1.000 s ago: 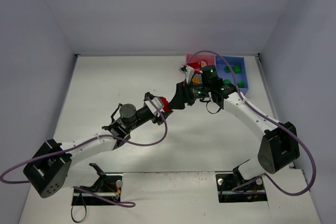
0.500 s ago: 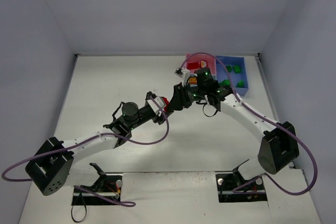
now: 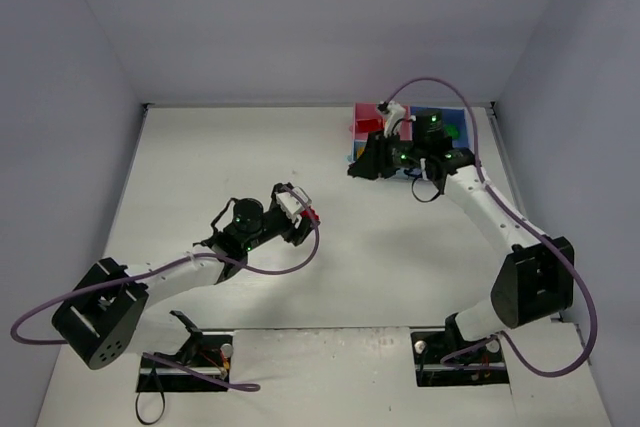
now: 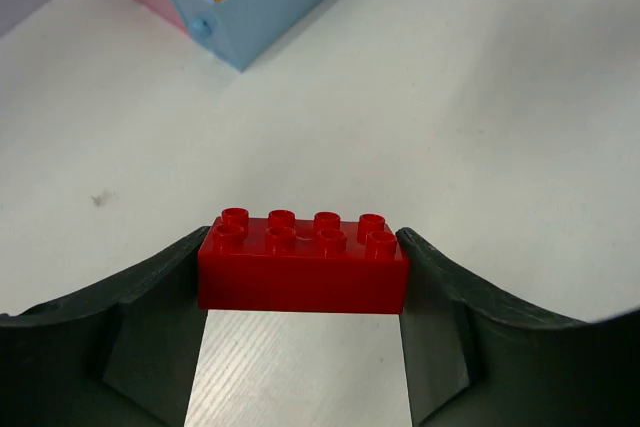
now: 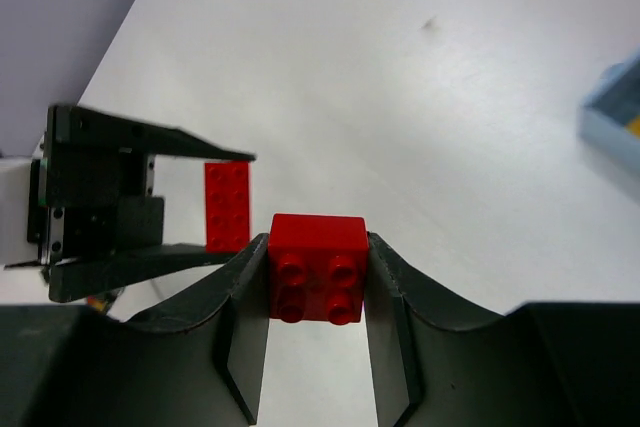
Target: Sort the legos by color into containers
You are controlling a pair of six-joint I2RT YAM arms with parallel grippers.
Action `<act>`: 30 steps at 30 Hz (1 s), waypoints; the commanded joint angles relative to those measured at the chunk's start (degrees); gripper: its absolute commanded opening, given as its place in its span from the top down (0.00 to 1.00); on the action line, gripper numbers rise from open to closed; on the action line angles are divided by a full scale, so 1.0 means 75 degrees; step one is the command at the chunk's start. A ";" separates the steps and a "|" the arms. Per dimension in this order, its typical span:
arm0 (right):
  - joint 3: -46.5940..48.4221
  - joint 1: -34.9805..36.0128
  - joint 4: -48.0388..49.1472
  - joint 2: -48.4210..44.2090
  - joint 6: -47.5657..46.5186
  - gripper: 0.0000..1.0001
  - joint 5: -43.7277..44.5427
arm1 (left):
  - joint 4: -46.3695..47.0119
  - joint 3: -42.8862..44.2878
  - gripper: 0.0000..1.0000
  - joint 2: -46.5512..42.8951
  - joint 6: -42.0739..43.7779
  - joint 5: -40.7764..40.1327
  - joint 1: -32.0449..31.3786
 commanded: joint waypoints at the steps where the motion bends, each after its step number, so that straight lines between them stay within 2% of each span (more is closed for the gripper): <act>1: 0.0745 -0.0499 0.0369 -0.0107 -0.0305 0.93 0.0298 | 0.0148 0.0102 0.95 -0.0116 -0.0162 -0.0024 0.0059; 3: 0.1165 -0.0606 0.0381 0.0256 -0.0387 0.93 0.0825 | 0.0148 0.0102 0.95 -0.0186 -0.0162 -0.0024 0.0059; 7: 0.2209 -0.0851 0.0404 0.1553 -0.0446 0.93 0.2989 | 0.0125 0.0102 0.95 -0.0561 -0.0185 0.0069 0.0058; 11: 0.3475 -0.1039 0.0428 0.2868 -0.0411 0.91 0.4187 | -0.0039 0.0090 0.95 -0.1053 -0.0197 0.0116 0.0059; 14: 0.4447 -0.1168 0.0428 0.3876 -0.0224 0.89 0.4635 | -0.0273 0.0055 0.95 -0.1475 -0.0255 0.0082 0.0059; 17: 0.5233 -0.1251 0.0428 0.4662 -0.0141 0.80 0.5010 | -0.0426 -0.0015 0.95 -0.1943 -0.0361 0.0117 0.0047; 20: 0.5853 -0.1262 0.0428 0.5248 -0.0165 0.65 0.5187 | -0.0566 -0.0132 0.95 -0.2248 -0.0408 0.0105 0.0047; 21: 0.6007 -0.1262 0.0416 0.5377 -0.0176 0.56 0.5106 | -0.0590 -0.0167 0.95 -0.2319 -0.0420 0.0105 0.0047; 23: 0.6300 -0.1274 0.0416 0.5647 -0.0177 0.45 0.5012 | -0.0637 -0.0214 0.95 -0.2401 -0.0396 0.0093 0.0047; 24: 0.6371 -0.1274 0.0416 0.5706 -0.0177 0.33 0.4930 | -0.0649 -0.0273 0.95 -0.2483 -0.0361 0.0093 0.0047; 26: 0.6430 -0.1286 0.0405 0.5777 -0.0153 0.22 0.4778 | -0.0672 -0.0308 0.95 -0.2554 -0.0303 0.0105 0.0047; 30: 0.6033 -0.1274 0.0405 0.5264 -0.0095 0.17 0.4392 | -0.0626 -0.0250 0.95 -0.2531 -0.0186 0.0140 0.0047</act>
